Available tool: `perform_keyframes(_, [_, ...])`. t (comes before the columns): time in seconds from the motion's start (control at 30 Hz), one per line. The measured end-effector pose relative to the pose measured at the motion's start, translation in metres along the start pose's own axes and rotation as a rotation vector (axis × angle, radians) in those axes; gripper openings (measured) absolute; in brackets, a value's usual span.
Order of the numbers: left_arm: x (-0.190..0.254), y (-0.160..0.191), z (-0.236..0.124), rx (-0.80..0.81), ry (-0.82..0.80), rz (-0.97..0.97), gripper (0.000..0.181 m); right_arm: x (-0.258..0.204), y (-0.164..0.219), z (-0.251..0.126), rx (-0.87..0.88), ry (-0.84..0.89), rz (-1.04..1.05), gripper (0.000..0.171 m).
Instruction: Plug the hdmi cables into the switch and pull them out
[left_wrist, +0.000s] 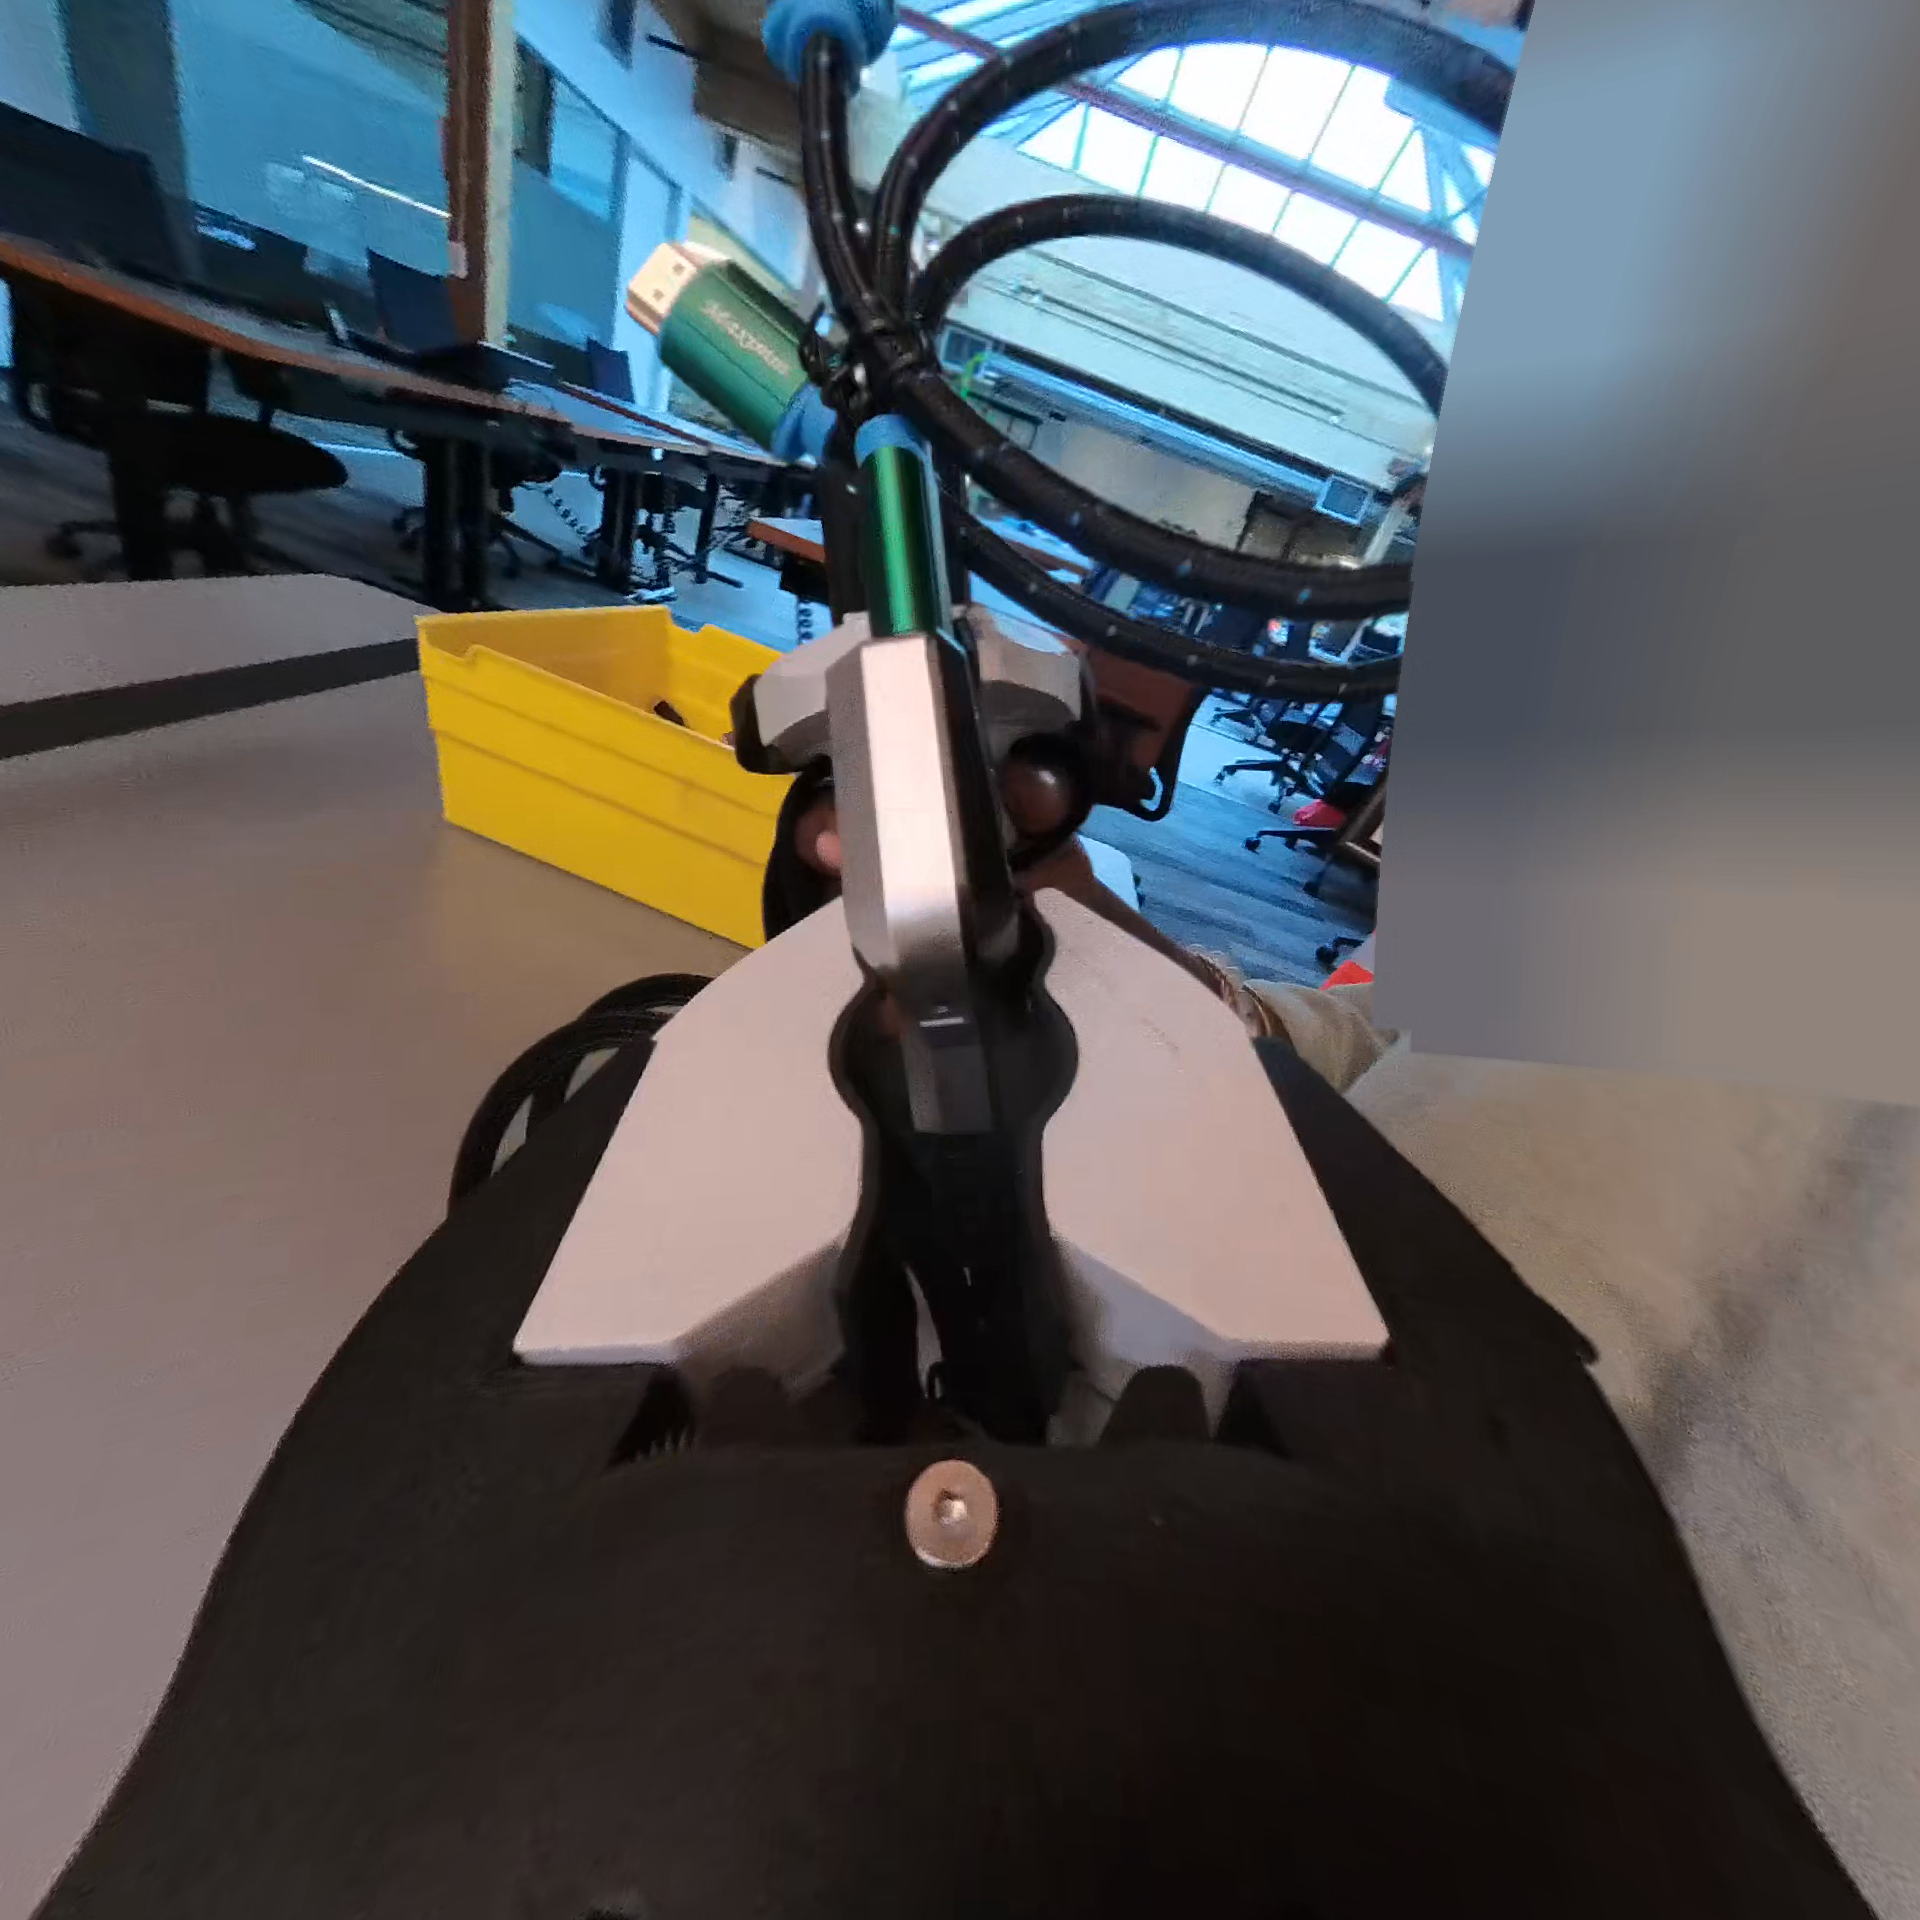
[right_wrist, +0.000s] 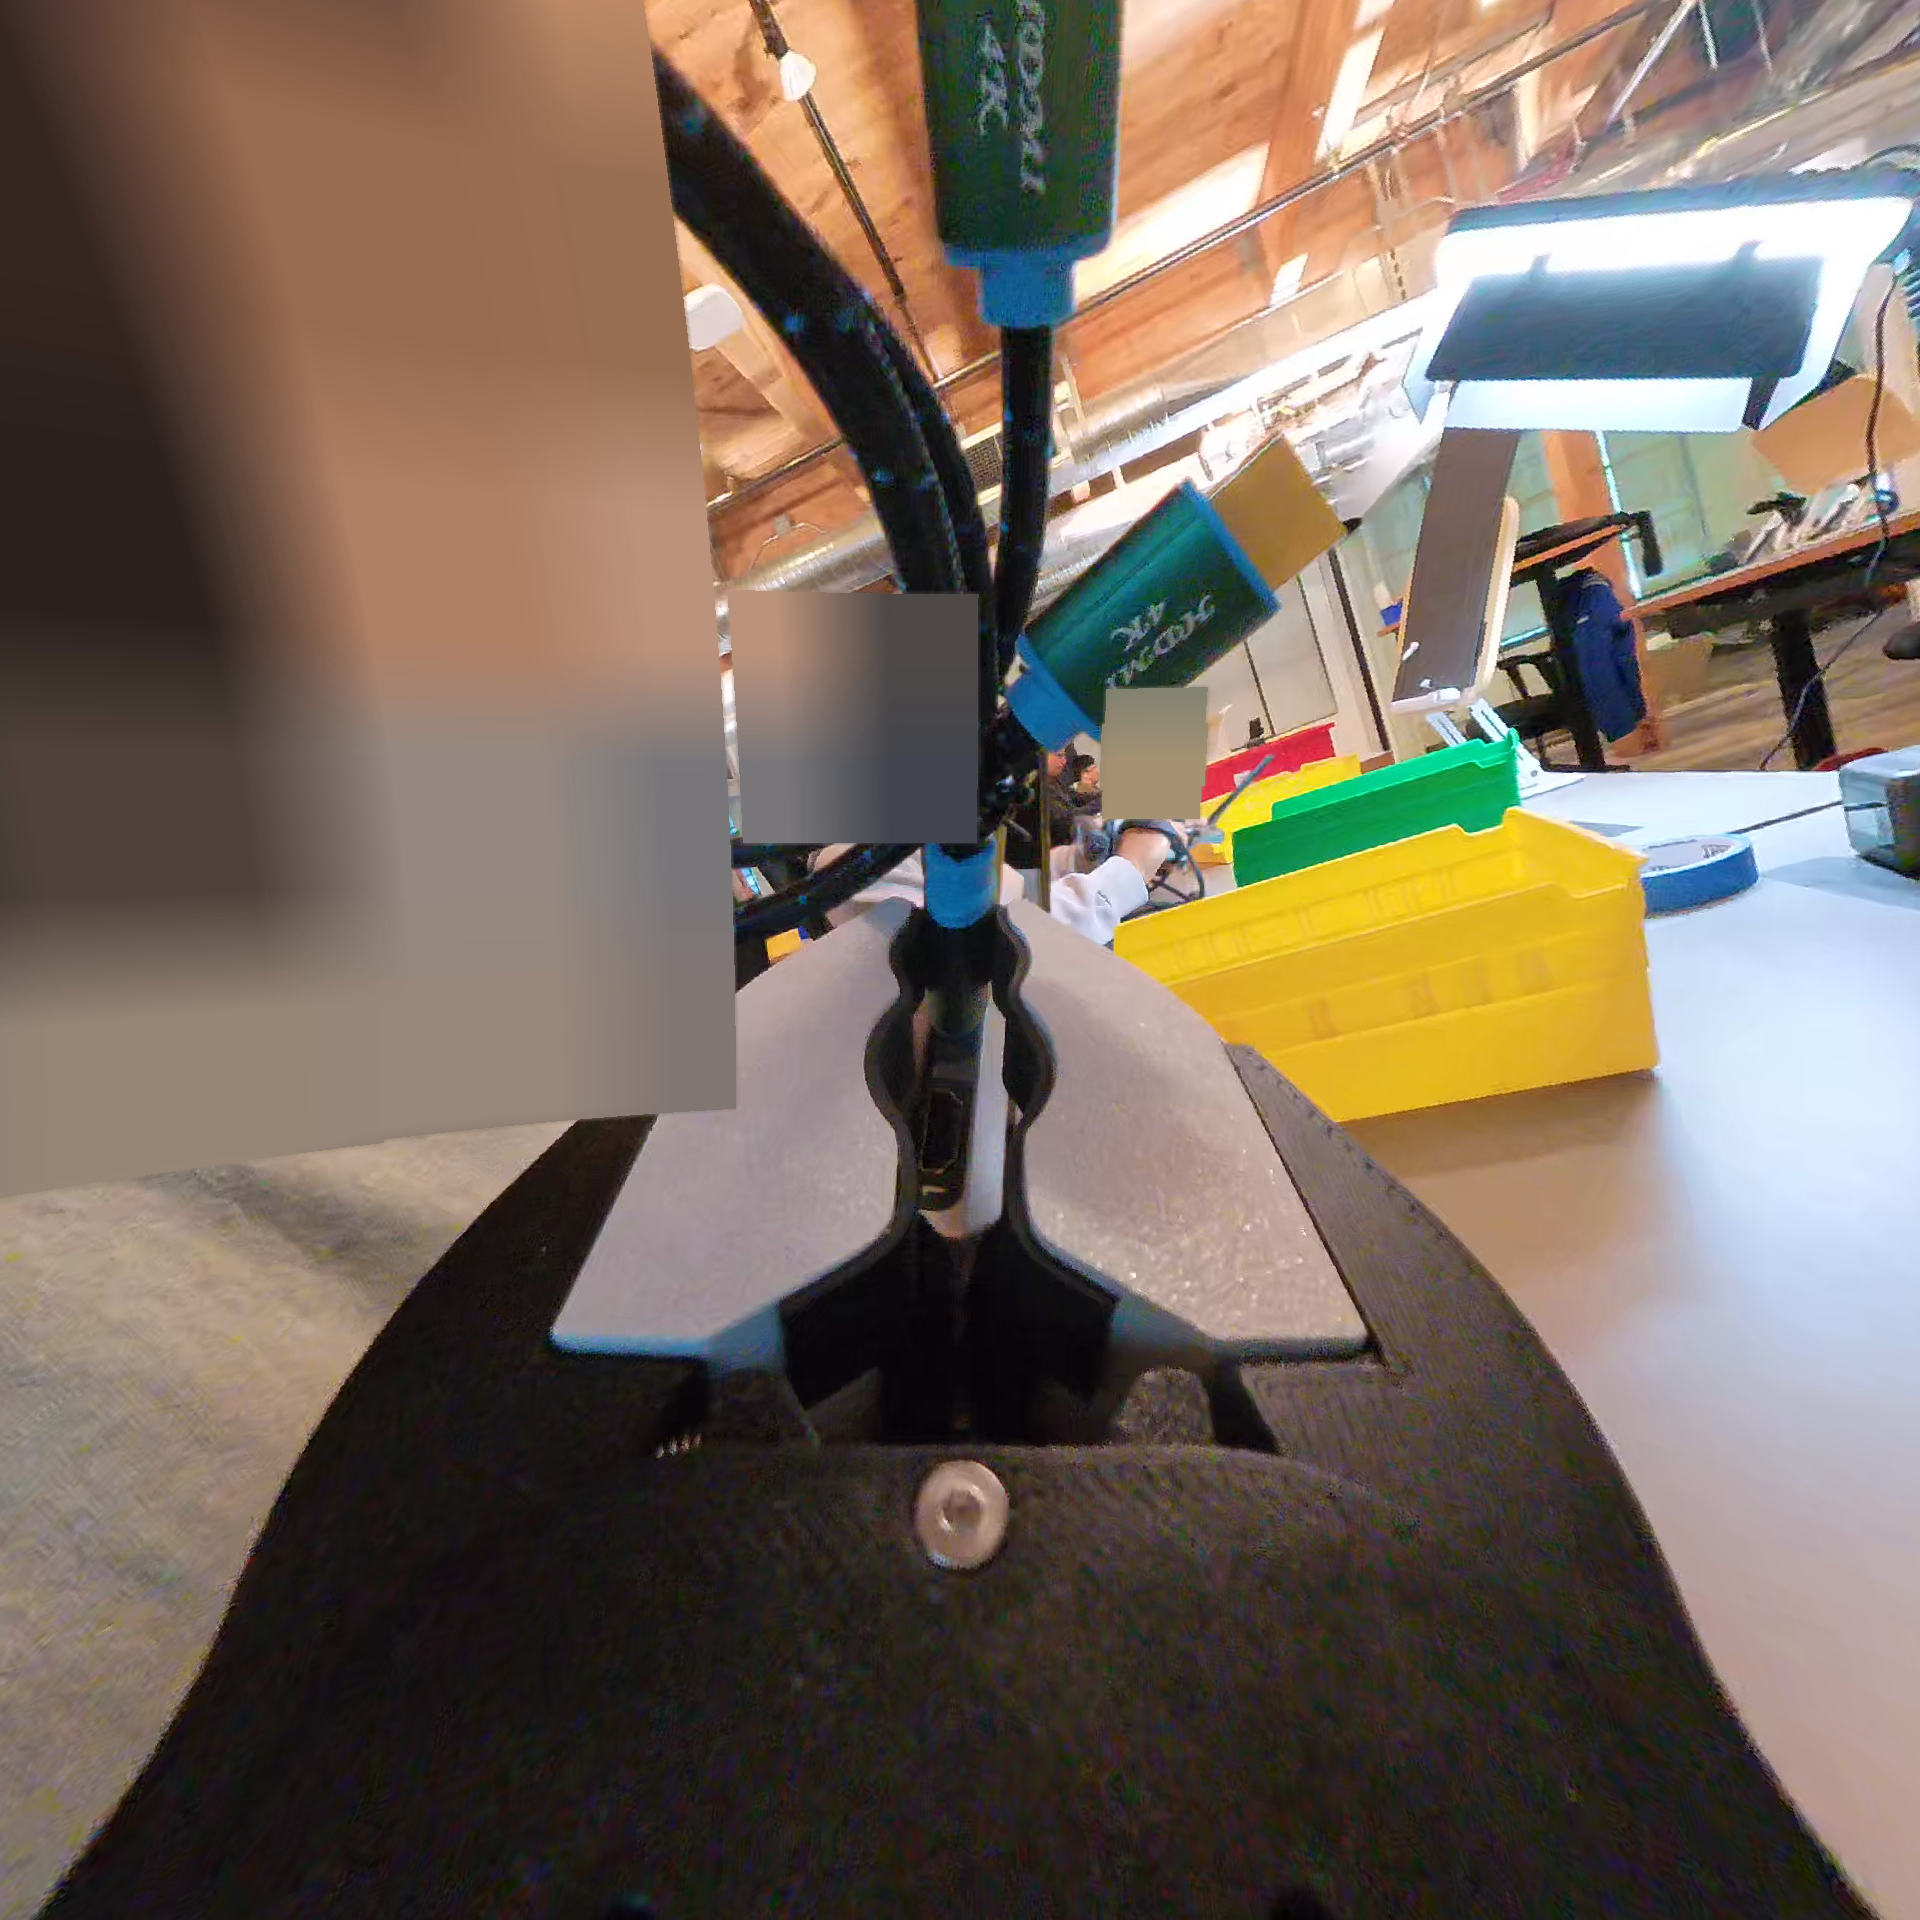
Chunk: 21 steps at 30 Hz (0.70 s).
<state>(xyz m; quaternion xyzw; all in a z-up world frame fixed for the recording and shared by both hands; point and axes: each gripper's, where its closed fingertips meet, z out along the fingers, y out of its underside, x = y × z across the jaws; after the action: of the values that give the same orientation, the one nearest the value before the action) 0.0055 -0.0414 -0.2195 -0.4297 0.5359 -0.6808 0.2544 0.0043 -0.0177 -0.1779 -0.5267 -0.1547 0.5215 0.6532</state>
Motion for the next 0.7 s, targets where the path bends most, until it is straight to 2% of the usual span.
perform_keyframes(0.03, [-0.001,0.0,0.001,0.001,-0.008,-0.011,0.022,0.001,0.0,-0.001,-0.003,0.011,-0.007,0.011])
perform_keyframes(0.2, [-0.006,0.002,0.004,-0.002,-0.017,-0.048,0.022,0.009,-0.002,-0.006,0.003,0.091,-0.048,0.011])
perform_keyframes(0.6, [0.001,0.008,0.005,-0.048,0.125,-0.137,0.022,0.004,-0.004,-0.011,-0.009,0.163,-0.091,0.012])
perform_keyframes(0.63, [0.007,0.028,-0.002,-0.163,0.176,-0.134,0.023,-0.002,-0.041,-0.025,0.229,0.16,-0.099,0.012])
perform_keyframes(0.67, [0.016,0.048,-0.011,-0.239,0.242,-0.166,0.022,-0.02,-0.098,-0.067,0.545,0.092,-0.1,0.012])
perform_keyframes(0.7, [0.019,0.052,-0.016,-0.207,0.237,-0.178,0.021,-0.032,-0.135,-0.111,0.696,0.104,-0.157,0.012])
